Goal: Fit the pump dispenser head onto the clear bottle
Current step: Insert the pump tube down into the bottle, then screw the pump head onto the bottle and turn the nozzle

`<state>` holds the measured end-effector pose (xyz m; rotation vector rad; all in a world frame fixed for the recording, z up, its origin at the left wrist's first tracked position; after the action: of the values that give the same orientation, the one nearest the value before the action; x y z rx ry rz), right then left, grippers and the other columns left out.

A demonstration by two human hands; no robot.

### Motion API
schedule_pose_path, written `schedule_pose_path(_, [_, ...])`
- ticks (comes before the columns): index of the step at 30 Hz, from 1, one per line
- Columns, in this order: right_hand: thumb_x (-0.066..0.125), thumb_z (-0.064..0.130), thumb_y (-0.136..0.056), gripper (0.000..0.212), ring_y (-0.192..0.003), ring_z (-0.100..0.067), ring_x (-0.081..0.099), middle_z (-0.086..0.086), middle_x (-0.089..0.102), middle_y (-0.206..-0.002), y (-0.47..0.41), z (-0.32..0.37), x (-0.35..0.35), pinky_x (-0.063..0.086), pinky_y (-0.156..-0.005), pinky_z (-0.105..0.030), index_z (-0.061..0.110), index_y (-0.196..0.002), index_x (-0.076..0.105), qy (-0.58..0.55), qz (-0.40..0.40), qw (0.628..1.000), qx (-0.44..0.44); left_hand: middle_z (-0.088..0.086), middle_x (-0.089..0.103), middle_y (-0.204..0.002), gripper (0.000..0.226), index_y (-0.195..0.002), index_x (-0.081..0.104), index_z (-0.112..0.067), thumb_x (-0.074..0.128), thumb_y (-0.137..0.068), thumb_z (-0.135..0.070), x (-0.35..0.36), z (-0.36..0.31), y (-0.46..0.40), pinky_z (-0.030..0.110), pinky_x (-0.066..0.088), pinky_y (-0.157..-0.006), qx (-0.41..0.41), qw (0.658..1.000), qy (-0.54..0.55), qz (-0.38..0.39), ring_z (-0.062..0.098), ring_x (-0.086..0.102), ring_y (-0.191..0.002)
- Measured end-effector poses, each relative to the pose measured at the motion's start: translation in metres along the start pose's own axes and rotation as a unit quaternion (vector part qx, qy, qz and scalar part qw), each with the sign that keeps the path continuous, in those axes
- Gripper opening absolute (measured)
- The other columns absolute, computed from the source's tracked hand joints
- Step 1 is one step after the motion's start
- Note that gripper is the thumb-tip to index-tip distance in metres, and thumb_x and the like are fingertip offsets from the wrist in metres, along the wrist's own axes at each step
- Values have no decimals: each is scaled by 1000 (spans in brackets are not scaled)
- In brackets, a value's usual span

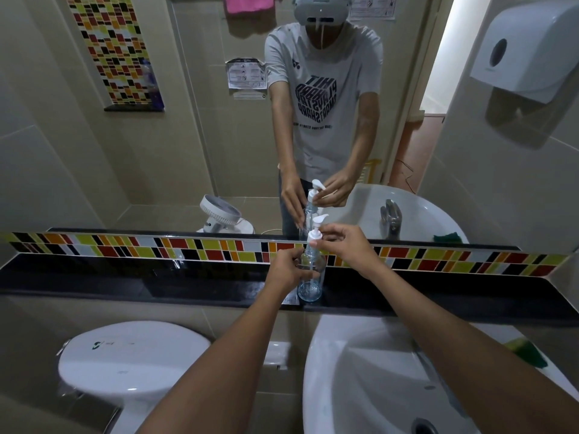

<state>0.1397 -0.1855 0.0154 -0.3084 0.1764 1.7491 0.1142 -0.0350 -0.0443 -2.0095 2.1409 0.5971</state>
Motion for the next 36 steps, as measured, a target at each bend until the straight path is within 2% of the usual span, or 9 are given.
schedule_pose_path(4, [87, 15, -80, 50, -99, -13, 75, -1, 78, -103, 1, -9, 9, 60, -88, -22, 4, -125, 71, 18, -2, 1000, 10, -3, 72, -87, 60, -130, 71, -4, 89, -73, 1, -1, 4, -1, 52, 62, -97, -9, 1000, 6, -2, 23, 72, -92])
schedule_pose_path(8, [90, 18, -76, 45, -87, -9, 69, 7, 72, -91, 2, -9, 7, 57, -71, -13, 6, -116, 73, 42, -44, 998, 9, -6, 70, -85, 61, -131, 72, -6, 90, -73, 0, -1, 2, -3, 52, 62, -97, -12, 1000, 4, -3, 25, 73, -95])
schedule_pose_path(14, [95, 29, -69, 44, -92, -25, 73, -6, 75, -97, 6, -13, 11, 62, -80, -41, 11, -99, 69, 76, -105, 992, -11, -1, 73, -89, 54, -124, 74, -6, 90, -72, -2, -3, 4, -1, 52, 64, -93, -22, 1000, 4, -13, 31, 77, -102])
schedule_pose_path(18, [94, 33, -69, 51, -87, -25, 71, -11, 72, -96, 8, -9, 13, 60, -73, -37, 3, -98, 64, 109, -130, 985, -18, 4, 75, -94, 52, -120, 75, -4, 91, -72, 0, -3, 6, -2, 51, 64, -92, -30, 999, 13, -13, 32, 76, -104])
schedule_pose_path(22, [94, 44, -65, 52, -80, -22, 68, -8, 69, -89, 12, -21, 7, 57, -68, -37, 10, -88, 62, 128, -143, 981, -13, 5, 76, -98, 55, -125, 74, -5, 90, -72, 2, -2, 7, -4, 51, 64, -93, -29, 999, 22, -9, 29, 76, -103])
schedule_pose_path(25, [93, 46, -65, 57, -89, -17, 68, -4, 70, -102, 13, -31, 2, 58, -75, -30, 13, -102, 65, 94, -130, 987, 6, 6, 75, -104, 65, -135, 70, -5, 88, -73, 3, 0, 4, -3, 46, 65, -93, -20, 1000, 22, -6, 21, 71, -96])
schedule_pose_path(29, [90, 34, -75, 72, -118, -17, 67, -1, 71, -127, 8, -28, 14, 57, -101, -39, 14, -138, 63, 16, -36, 999, 3, 10, 78, -112, 67, -135, 69, -6, 90, -72, 0, -2, 4, -2, 49, 64, -94, -15, 1000, 13, -10, 27, 75, -101])
schedule_pose_path(32, [86, 20, -82, 59, -117, -15, 70, -1, 75, -123, 15, -20, 22, 56, -103, -34, 11, -137, 66, -9, -1, 1000, -12, 15, 77, -121, 69, -138, 66, -2, 89, -73, 3, -3, 5, -3, 47, 64, -94, -15, 1000, 23, -10, 31, 75, -109])
schedule_pose_path(36, [87, 20, -80, 40, -104, -15, 75, -3, 80, -109, 24, -25, 1, 61, -95, -35, 9, -118, 77, -30, -79, 996, -16, 13, 78, -119, 67, -135, 69, -3, 91, -71, -1, -1, 2, -3, 48, 63, -97, -2, 1000, 7, -9, 25, 75, -101])
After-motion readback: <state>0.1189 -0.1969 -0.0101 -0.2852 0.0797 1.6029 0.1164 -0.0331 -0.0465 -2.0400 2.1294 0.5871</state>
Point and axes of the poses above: each hand's wrist, its own y-axis away from the middle knuckle, its own x-axis out of the palm, z = x × y, the point moved 9 cm from there along -y, towards the middle knuckle
